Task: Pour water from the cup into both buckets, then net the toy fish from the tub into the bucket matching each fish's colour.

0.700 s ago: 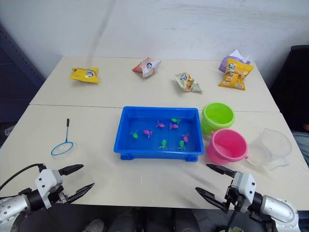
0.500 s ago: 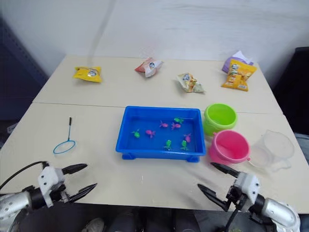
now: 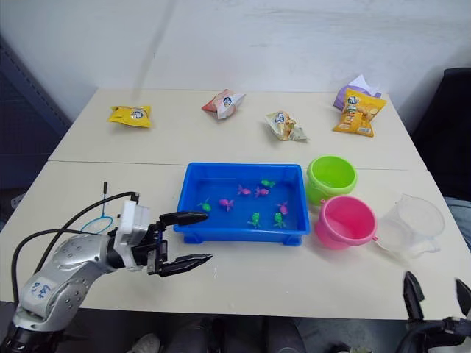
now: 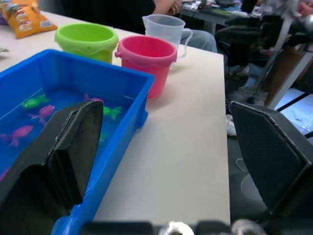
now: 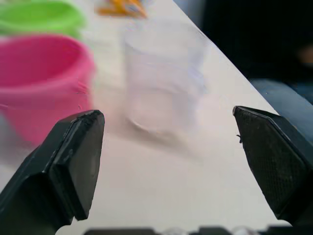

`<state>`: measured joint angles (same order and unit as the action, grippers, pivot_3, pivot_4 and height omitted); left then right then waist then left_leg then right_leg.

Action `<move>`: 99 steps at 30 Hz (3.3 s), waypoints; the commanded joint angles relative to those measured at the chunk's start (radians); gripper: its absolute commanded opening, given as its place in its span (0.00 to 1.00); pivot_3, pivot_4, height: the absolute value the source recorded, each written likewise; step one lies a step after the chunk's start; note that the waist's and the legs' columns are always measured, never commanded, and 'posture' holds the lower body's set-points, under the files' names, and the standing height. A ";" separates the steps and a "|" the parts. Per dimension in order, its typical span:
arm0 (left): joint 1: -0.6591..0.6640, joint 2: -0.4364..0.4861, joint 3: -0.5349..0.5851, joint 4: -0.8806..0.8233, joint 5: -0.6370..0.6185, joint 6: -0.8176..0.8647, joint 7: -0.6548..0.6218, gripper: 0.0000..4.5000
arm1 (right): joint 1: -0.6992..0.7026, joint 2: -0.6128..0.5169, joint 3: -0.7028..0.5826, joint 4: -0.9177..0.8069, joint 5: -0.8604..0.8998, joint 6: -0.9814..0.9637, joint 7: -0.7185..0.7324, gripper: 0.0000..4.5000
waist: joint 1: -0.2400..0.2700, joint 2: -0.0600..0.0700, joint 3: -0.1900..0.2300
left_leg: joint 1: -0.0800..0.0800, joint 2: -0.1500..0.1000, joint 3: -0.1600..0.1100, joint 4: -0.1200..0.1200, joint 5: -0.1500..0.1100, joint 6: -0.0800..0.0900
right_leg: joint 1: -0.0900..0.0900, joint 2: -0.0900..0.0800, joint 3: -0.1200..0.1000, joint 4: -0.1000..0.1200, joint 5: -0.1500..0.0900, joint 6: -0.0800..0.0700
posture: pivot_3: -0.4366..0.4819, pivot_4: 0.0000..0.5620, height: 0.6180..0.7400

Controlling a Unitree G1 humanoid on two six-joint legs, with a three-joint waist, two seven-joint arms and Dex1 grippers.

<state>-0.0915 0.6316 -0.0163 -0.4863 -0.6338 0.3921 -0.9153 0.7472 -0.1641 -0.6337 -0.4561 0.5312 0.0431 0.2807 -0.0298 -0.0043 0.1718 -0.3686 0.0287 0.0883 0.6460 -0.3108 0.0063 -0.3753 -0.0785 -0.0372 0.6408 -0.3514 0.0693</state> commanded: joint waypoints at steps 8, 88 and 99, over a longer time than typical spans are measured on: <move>-0.130 -0.010 -0.044 0.061 0.054 -0.016 -0.031 0.99 | -0.325 -0.099 -0.023 0.185 -0.028 0.139 -0.163 1.00 | 0.002 0.001 0.000 | 0.000 0.000 0.002 0.001 0.002 0.001 | -0.001 0.001 0.001 0.003 0.000 0.000 | 0.48 0.27 0.98; -0.190 -0.196 -0.091 0.171 0.137 -0.043 0.014 1.00 | -0.523 -0.509 0.038 0.149 -0.512 -0.063 -0.067 0.01 | 0.004 0.001 0.002 | 0.000 0.000 0.005 0.001 0.005 -0.003 | -0.001 0.005 0.005 0.003 0.002 0.005 | 0.48 0.27 0.98; -0.179 -0.208 -0.094 0.169 0.144 -0.046 0.036 1.00 | -0.492 -0.526 0.056 0.198 -0.680 -0.235 -0.058 0.01 | 0.004 0.000 0.003 | 0.000 0.000 0.005 0.001 0.006 -0.003 | -0.001 0.006 0.005 0.003 0.002 0.005 | 0.48 0.27 0.98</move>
<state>-0.2718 0.4302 -0.1077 -0.2999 -0.4906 0.3637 -0.8821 0.2579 -0.6715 -0.5517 -0.2487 -0.1295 -0.1553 0.2375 -0.0263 -0.0040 0.1746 -0.3680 0.0284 0.0932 0.6471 -0.3051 0.0030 -0.3764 -0.0728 -0.0318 0.6435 -0.3498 0.0747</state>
